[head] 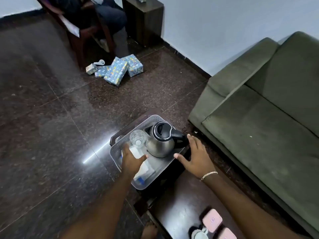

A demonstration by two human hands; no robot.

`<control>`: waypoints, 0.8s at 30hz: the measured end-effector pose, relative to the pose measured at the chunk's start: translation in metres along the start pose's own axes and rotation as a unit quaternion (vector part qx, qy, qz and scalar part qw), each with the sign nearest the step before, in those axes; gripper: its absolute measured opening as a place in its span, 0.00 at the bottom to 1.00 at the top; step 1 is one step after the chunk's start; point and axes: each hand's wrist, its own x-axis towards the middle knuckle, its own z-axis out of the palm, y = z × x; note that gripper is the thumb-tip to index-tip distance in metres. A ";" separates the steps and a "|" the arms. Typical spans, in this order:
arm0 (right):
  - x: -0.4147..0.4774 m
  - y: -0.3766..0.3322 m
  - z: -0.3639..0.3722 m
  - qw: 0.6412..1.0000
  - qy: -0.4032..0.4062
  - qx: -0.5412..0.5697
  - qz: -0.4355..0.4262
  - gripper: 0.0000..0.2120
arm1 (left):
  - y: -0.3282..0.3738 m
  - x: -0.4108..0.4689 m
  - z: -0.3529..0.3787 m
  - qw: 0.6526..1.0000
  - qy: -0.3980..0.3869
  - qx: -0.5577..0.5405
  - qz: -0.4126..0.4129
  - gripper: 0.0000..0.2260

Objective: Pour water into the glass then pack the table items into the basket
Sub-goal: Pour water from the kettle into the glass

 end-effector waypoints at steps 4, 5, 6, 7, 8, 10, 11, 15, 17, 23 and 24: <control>0.034 0.004 0.013 0.995 0.024 0.098 0.003 0.39 | -0.011 0.029 0.011 1.000 0.003 -0.013 0.000 0.50; 0.043 0.005 0.018 0.994 0.027 0.108 -0.002 0.36 | -0.015 0.038 0.015 0.999 0.009 -0.031 0.001 0.48; 0.050 0.006 0.023 0.992 0.033 0.120 -0.004 0.32 | -0.018 0.044 0.018 0.999 0.014 -0.047 0.005 0.46; 0.057 0.007 0.027 0.990 0.043 0.136 -0.008 0.27 | -0.022 0.051 0.021 0.998 0.019 -0.064 0.016 0.44; 0.063 0.009 0.031 0.987 0.054 0.151 -0.005 0.23 | -0.023 0.057 0.022 0.997 0.024 -0.072 0.027 0.42; 0.074 0.010 0.034 0.981 0.059 0.184 0.022 0.16 | -0.030 0.069 0.027 0.994 0.028 -0.091 0.046 0.40; 0.080 0.012 0.036 0.978 0.049 0.198 0.037 0.16 | -0.034 0.074 0.030 0.993 0.028 -0.100 0.052 0.39; 0.099 0.018 0.042 0.970 0.015 0.225 0.096 0.29 | -0.040 0.088 0.036 0.991 0.026 -0.111 0.065 0.37; 0.109 0.021 0.045 0.965 0.018 0.229 0.129 0.36 | -0.045 0.095 0.039 0.991 0.037 -0.104 0.080 0.36; 0.119 0.022 0.062 0.959 0.077 0.222 0.160 0.36 | -0.053 0.098 0.040 0.988 0.040 -0.116 0.098 0.35; 0.118 0.020 0.063 0.956 0.088 0.230 0.163 0.34 | -0.053 0.098 0.039 0.987 0.040 -0.119 0.100 0.35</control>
